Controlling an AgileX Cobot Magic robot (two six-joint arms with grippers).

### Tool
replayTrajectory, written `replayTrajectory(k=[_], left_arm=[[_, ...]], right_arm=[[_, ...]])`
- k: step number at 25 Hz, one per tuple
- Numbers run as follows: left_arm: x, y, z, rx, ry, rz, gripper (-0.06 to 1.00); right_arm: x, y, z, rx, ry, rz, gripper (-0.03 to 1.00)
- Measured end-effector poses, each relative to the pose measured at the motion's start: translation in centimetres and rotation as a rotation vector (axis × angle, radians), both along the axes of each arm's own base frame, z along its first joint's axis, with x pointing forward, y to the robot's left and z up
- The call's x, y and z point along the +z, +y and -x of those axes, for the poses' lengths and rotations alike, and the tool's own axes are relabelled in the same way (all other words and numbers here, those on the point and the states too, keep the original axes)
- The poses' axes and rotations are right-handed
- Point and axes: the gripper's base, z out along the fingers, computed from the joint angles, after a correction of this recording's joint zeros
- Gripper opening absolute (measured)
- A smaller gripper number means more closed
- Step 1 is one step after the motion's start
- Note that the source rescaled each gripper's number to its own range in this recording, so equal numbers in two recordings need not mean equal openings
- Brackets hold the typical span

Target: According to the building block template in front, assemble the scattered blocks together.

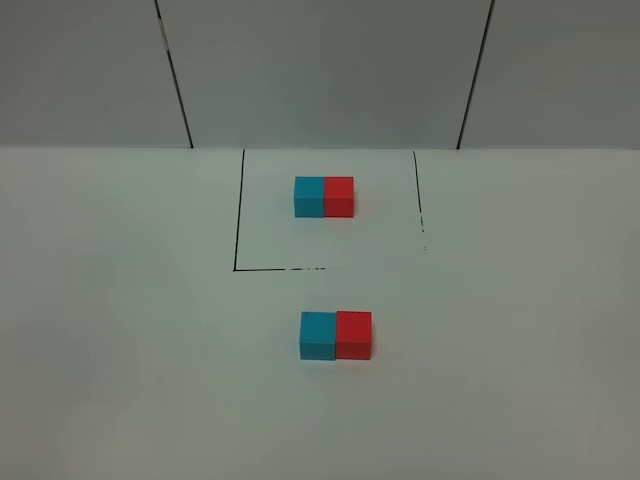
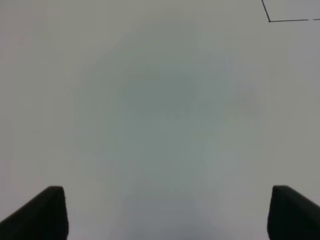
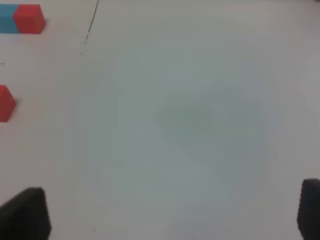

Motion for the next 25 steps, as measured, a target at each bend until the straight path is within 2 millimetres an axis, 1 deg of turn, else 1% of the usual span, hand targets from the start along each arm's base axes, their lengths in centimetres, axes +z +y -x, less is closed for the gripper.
replayTrajectory(k=[25], left_arm=[[0.00, 0.00, 0.00, 0.000, 0.000, 0.000, 0.69]], right_arm=[[0.00, 0.00, 0.00, 0.000, 0.000, 0.000, 1.00]])
